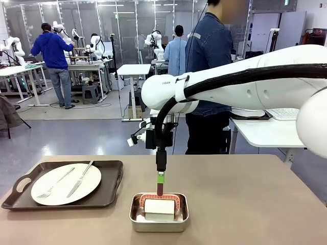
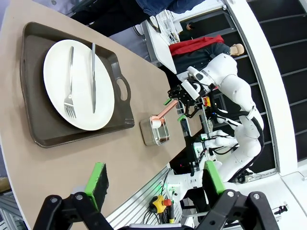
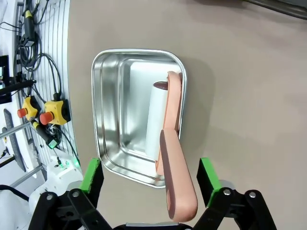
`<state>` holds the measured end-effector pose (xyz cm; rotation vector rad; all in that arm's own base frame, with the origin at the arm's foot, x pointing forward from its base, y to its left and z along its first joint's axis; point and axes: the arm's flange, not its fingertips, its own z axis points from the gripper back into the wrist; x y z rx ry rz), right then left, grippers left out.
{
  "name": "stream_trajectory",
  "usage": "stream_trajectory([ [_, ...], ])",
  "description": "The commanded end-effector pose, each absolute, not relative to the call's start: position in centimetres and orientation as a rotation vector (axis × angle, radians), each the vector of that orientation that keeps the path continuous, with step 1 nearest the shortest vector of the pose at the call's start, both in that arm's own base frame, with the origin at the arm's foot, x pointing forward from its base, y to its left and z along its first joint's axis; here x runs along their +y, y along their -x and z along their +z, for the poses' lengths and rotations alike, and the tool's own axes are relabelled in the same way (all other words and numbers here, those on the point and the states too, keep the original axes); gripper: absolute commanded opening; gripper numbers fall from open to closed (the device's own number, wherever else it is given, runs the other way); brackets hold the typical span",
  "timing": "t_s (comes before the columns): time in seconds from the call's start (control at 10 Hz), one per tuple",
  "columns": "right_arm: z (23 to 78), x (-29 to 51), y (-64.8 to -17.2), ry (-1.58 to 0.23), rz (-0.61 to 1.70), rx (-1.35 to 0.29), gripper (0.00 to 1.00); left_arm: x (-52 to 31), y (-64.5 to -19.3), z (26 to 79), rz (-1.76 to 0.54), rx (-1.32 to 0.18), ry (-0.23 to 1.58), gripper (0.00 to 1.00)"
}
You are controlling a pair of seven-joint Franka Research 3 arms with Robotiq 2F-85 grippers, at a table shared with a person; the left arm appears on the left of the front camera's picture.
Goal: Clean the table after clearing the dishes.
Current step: When the left (or right) Handle tray is removed, use the left hand (or right hand) to clean the left (or right) side of the table with the Lint Roller.
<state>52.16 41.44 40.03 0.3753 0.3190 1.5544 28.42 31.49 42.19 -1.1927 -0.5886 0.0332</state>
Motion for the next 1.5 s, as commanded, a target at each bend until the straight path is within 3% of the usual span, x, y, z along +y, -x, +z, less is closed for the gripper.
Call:
stream_trajectory([
  [0.0,40.2,42.4,-52.4,-0.346,1.537,0.355,0.82,31.6,-28.0,42.2,0.025,-0.599,1.195,1.00],
  [0.8,40.0,42.6,-52.6,-0.336,1.530,0.385,0.03,31.6,-28.0,42.2,0.025,-0.599,1.195,1.00],
  [0.9,40.1,42.7,-52.5,-0.334,1.533,0.381,0.00,31.6,-28.0,42.2,0.025,-0.599,1.195,1.00],
  [1.2,42.0,41.7,-51.7,-0.317,1.517,0.340,0.03,31.6,-28.0,42.2,0.025,-0.599,1.195,1.00],
  [1.4,45.3,39.7,-50.5,-0.357,1.359,0.330,0.04,31.6,-28.0,42.2,0.025,-0.599,1.195,1.00],
])
